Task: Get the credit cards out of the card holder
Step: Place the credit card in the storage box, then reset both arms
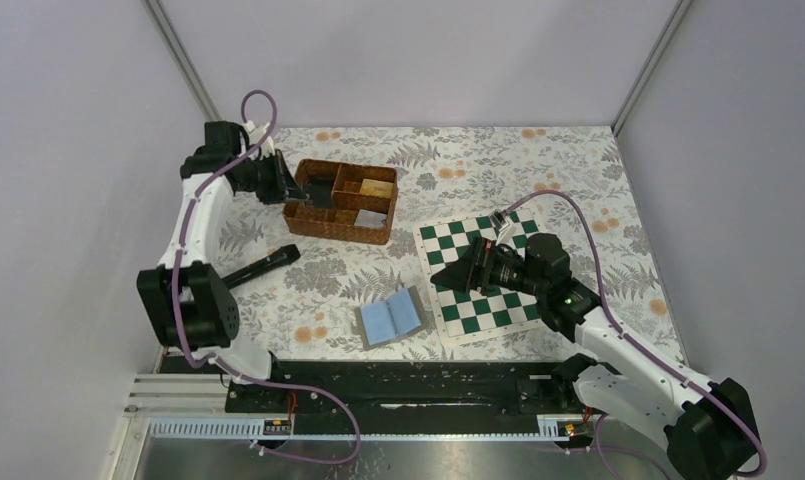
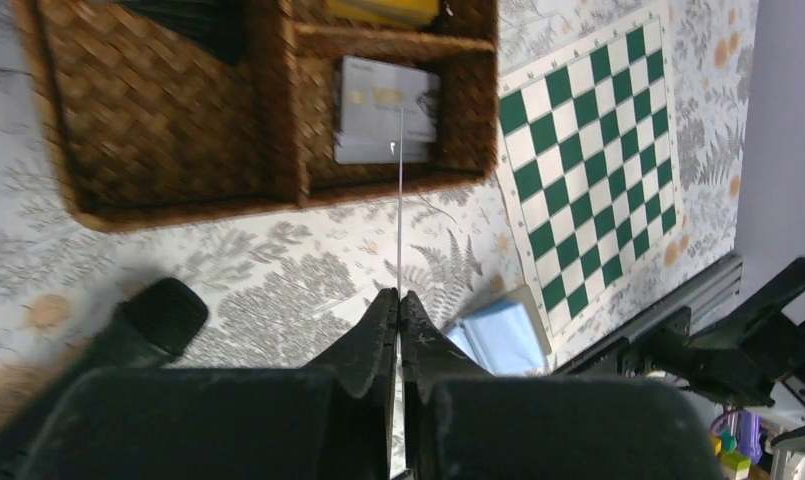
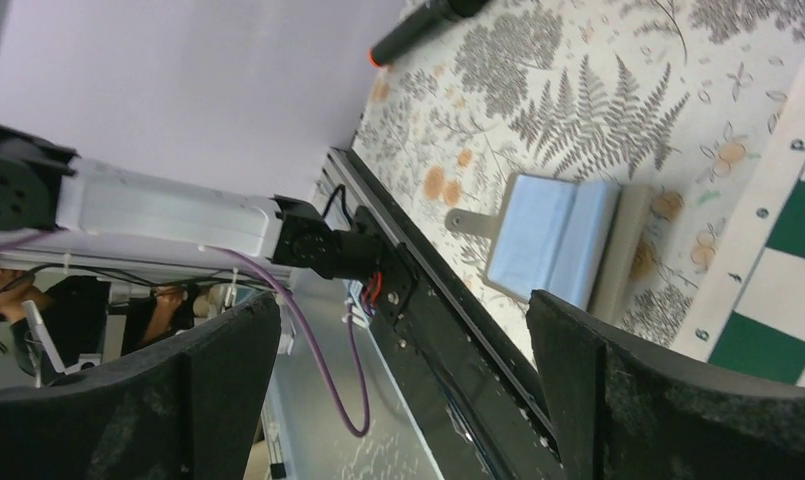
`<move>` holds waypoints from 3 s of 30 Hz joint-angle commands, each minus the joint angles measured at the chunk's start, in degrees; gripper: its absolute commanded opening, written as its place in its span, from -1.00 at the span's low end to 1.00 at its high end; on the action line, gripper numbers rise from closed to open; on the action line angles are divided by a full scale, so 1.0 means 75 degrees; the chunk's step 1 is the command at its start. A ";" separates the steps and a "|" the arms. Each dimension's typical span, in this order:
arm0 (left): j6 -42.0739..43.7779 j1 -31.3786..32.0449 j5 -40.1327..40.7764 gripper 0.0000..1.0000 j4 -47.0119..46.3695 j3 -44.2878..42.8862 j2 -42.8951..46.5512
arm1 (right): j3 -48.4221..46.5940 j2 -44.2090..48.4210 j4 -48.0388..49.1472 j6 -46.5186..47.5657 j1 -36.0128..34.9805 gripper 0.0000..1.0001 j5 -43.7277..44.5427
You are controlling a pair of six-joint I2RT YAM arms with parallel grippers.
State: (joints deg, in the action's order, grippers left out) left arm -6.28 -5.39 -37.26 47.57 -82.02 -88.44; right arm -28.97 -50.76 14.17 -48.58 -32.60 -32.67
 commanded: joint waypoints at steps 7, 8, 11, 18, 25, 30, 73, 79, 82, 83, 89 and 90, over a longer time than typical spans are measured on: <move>0.0911 -0.0558 -0.0348 -1.00 0.1665 -0.3391 -0.2763 | -0.0539 -0.0354 -0.1078 0.0652 -0.0036 0.99 -0.0376; 0.0950 -0.0559 -0.0326 -1.00 0.1703 -0.3522 -0.2972 | -0.0638 -0.0386 -0.1140 0.0689 -0.0033 0.99 -0.0374; 0.0962 -0.0556 0.0032 -1.00 0.1800 -0.3851 -0.3523 | -0.1013 -0.0534 -0.1457 0.0918 -0.0031 0.99 -0.0366; 0.1127 -0.0621 -0.0079 -1.00 0.2078 -0.5078 -0.4668 | -0.1672 -0.1298 -0.1843 0.1368 -0.0012 0.99 -0.0475; 0.1115 -0.0611 0.0046 -1.00 0.2249 -0.5746 -0.5446 | -0.2150 -0.1865 -0.1843 0.1381 -0.0013 0.99 -0.0508; 0.1119 -0.0618 0.0025 -1.00 0.2433 -0.6410 -0.5922 | -0.2305 -0.2189 -0.1844 0.1408 -0.0013 0.99 -0.0459; 0.0861 -0.0360 0.0795 -0.12 0.0445 -0.6086 -0.6076 | -0.2754 -0.3090 -0.1583 0.1190 0.0093 0.99 -0.0707; 0.0264 -0.0371 0.0870 -0.03 -0.0111 -0.5996 -0.5565 | -0.2670 -0.3035 -0.1445 0.1105 0.0099 0.99 -0.0731; -0.0184 -0.0371 0.0745 -0.02 -0.0622 -0.5598 -0.5157 | -0.2630 -0.2935 -0.1445 0.1102 0.0093 0.99 -0.0702; -0.0342 -0.0366 0.0584 -0.02 -0.0835 -0.5311 -0.4972 | -0.2597 -0.2870 -0.1453 0.1134 0.0093 0.99 -0.0674; -0.1409 -0.0358 0.0114 -0.03 -0.1924 -0.3967 -0.3848 | -0.2528 -0.2646 -0.1714 0.1371 0.0093 0.99 -0.0393; -0.1618 -0.0357 0.0247 -0.05 -0.2019 -0.3657 -0.3616 | -0.2561 -0.2598 -0.1825 0.1449 0.0096 0.99 -0.0290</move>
State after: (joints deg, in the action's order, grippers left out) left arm -11.42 -7.92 -34.26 39.81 -114.74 -123.85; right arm -47.70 -72.95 1.06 -39.62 -32.23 -36.71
